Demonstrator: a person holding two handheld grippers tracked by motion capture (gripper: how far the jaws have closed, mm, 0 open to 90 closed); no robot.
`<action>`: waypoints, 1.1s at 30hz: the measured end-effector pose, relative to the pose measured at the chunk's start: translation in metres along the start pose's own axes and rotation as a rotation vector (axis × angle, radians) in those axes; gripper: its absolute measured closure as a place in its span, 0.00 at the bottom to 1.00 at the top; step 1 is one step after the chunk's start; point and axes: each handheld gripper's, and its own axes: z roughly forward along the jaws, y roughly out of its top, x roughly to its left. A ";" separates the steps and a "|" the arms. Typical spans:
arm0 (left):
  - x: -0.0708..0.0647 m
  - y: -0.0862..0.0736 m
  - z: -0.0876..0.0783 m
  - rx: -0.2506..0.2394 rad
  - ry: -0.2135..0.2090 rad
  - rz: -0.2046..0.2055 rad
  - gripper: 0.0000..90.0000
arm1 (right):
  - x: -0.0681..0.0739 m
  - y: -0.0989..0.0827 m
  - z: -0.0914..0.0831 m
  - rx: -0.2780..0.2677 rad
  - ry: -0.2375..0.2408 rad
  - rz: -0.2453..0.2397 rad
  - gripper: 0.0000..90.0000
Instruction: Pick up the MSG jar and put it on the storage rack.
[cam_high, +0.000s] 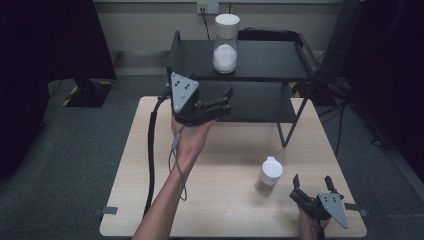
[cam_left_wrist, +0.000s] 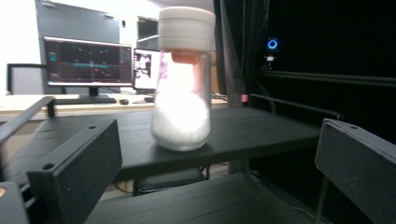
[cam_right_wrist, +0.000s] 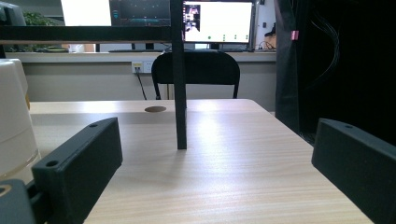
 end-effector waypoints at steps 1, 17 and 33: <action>-0.001 -0.004 -0.004 -0.006 0.003 -0.003 0.00 | 0.000 0.000 0.000 0.000 -0.002 0.000 0.00; -0.020 -0.073 -0.039 0.058 0.039 0.096 0.00 | 0.001 0.000 0.000 -0.001 -0.005 0.000 0.00; 0.001 -0.188 -0.080 0.162 0.143 0.039 0.00 | 0.001 0.000 0.000 -0.001 -0.005 -0.002 0.00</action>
